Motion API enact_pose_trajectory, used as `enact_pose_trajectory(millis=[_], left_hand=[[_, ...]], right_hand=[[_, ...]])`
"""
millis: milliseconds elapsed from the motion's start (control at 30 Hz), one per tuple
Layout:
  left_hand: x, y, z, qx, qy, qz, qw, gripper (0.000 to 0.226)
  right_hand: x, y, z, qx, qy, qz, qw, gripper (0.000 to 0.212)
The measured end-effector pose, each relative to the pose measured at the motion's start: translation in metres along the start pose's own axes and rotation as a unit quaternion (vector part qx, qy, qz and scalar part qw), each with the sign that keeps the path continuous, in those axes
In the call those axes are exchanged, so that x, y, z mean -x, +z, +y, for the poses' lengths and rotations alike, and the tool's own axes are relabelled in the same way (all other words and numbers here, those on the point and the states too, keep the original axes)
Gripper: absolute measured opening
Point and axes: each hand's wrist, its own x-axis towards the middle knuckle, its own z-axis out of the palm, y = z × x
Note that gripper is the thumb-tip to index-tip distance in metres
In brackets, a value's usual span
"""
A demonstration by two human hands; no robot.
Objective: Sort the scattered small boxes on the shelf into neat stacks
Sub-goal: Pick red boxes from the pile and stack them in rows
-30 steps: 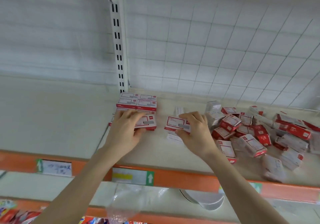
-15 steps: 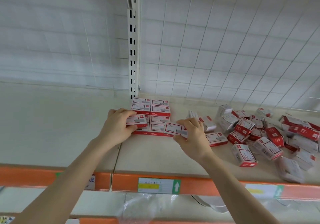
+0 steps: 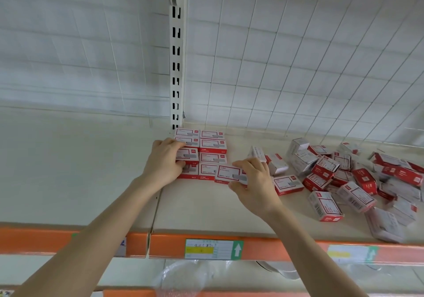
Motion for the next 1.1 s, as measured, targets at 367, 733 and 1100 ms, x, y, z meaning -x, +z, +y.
enact_pose_trajectory(millis=[367,733,1100], left_hand=[[0.031,0.006,0.008,-0.12,0.038,-0.022,0.992,0.046],[0.041,0.02,0.01,-0.194,0.039,-0.062,0.978,0.062],[0.036,0.02,0.006,-0.187,0.051,-0.078,0.978,0.065]], right_hand=[[-0.009,0.002,-0.001,-0.002,-0.01,-0.009,1.0,0.045],[-0.011,0.01,-0.005,-0.01,-0.012,-0.012,1.0,0.046],[-0.013,0.01,-0.004,-0.009,-0.005,-0.014,1.0,0.045]])
